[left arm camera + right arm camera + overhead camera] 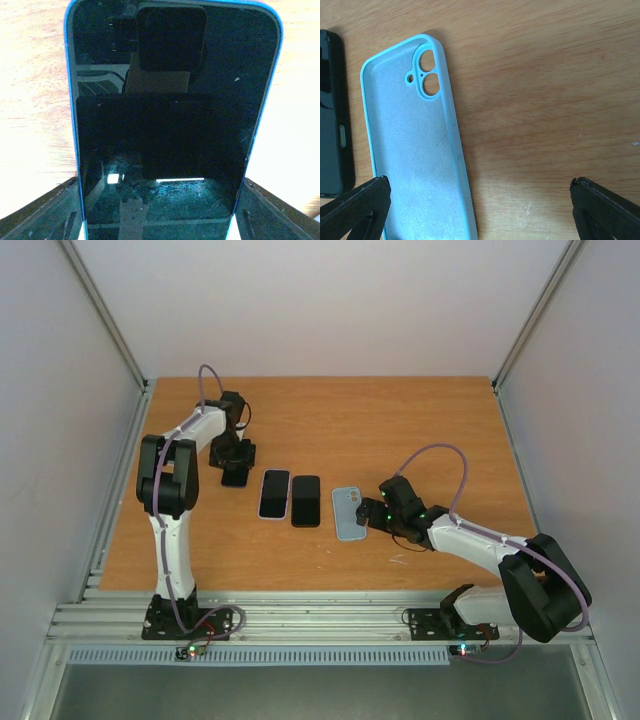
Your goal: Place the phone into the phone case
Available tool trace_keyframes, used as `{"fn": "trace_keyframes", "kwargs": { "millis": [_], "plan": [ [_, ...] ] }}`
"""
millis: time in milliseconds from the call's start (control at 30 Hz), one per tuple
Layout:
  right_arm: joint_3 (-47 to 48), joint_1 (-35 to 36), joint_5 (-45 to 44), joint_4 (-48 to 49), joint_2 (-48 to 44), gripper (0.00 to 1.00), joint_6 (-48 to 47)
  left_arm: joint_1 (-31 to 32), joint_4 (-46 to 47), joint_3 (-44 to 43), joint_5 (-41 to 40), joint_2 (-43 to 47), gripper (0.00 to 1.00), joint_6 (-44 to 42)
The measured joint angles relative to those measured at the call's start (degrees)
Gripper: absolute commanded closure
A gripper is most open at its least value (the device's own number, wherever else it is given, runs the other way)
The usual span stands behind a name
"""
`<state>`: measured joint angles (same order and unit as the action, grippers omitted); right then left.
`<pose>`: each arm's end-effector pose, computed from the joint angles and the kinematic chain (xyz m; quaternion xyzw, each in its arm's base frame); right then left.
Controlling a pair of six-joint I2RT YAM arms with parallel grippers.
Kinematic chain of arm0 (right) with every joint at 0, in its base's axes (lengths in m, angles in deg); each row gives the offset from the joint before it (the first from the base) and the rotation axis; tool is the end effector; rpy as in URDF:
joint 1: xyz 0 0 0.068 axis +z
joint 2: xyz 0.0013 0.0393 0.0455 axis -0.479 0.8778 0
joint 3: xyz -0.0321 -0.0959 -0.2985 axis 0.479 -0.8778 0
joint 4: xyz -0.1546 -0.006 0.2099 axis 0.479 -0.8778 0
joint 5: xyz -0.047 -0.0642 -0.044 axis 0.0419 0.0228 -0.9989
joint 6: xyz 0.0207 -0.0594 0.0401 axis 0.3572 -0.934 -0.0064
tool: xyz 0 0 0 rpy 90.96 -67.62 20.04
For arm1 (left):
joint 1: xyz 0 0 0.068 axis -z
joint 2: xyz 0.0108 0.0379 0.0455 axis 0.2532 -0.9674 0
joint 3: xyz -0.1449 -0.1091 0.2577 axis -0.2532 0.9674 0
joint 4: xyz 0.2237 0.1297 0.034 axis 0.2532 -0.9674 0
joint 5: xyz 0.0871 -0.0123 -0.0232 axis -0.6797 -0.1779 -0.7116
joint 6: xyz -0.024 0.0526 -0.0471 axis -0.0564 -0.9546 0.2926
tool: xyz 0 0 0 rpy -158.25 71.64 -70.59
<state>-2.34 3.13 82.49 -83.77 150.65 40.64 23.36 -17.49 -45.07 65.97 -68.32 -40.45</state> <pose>0.2017 0.1250 0.1753 -0.1345 0.9416 0.1254 0.2822 0.4457 -0.0688 0.1613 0.0021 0.9992 -0.0111 0.0391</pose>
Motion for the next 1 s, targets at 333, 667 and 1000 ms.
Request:
{"fn": "trace_keyframes", "kwargs": {
  "millis": [333,667,1000],
  "plan": [
    [0.1,0.0,1.1,-0.8,-1.3,0.02,-0.2,0.0,0.2,1.8,0.7,1.5,0.37,-1.4],
    [4.7,0.0,5.1,-8.9,-9.2,0.02,-4.1,2.4,0.1,5.7,2.2,11.5,0.4,-3.0],
    [10.3,0.0,12.2,-18.8,-14.4,0.02,-9.9,11.7,5.1,14.9,1.4,28.9,0.42,-10.8]
  ]
}}
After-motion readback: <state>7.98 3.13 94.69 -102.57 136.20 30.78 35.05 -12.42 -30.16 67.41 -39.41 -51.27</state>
